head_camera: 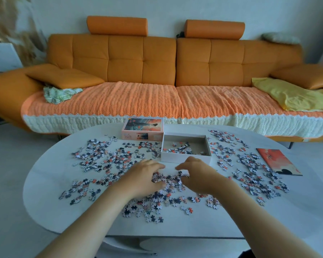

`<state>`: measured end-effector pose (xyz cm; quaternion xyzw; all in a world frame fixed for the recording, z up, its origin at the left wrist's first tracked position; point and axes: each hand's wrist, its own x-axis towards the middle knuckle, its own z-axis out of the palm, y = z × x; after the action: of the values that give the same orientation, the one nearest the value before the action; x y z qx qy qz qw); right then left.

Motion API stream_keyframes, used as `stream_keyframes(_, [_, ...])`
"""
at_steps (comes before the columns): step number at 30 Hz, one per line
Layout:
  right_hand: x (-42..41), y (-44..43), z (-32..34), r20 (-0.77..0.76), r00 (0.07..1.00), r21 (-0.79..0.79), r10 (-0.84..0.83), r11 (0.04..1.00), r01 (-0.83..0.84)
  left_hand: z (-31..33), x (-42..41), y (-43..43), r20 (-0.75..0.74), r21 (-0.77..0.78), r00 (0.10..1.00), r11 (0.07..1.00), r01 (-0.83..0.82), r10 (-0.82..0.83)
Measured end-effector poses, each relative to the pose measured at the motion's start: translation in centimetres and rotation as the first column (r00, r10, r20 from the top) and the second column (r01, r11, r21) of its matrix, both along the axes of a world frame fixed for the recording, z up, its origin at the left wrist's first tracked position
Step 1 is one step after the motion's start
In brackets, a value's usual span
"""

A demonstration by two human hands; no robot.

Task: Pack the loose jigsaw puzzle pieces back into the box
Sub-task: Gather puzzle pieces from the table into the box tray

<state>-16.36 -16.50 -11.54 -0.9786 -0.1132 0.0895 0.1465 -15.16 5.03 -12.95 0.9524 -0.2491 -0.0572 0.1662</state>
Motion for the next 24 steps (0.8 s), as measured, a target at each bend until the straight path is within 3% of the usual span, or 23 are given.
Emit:
stream_keyframes(3, [-0.3, -0.1, -0.1, -0.097, 0.995, -0.135, -0.033, 0.991, 0.020, -0.3, -0.2, 1.2, -0.057, 0.201, 0.998, 0.980, -0.011, 0.023])
stream_keyframes(9, [0.2, 2.2, -0.6, -0.129, 0.992, -0.050, -0.018, 0.999, 0.012, -1.1, -0.5, 0.6, -0.092, -0.059, 0.995, 0.998, -0.038, 0.032])
stream_keyframes(16, [0.5, 3.6, -0.4, -0.122, 0.992, -0.154, -0.028, 0.988, 0.009, -0.6, -0.3, 0.4, -0.104, 0.080, 0.994, 0.997, -0.011, 0.019])
stream_keyframes(21, [1.3, 4.7, -0.1, -0.086, 0.993, 0.022, -0.077, 0.997, 0.079, -1.0, 0.3, -0.2, -0.060, -0.085, 0.998, 0.995, -0.041, 0.036])
stream_keyframes(24, [1.8, 4.8, 0.0, -0.051, 0.994, 0.027, -0.101, 0.994, 0.102, -1.2, 0.8, -0.4, -0.019, -0.119, 0.998, 0.991, -0.056, 0.054])
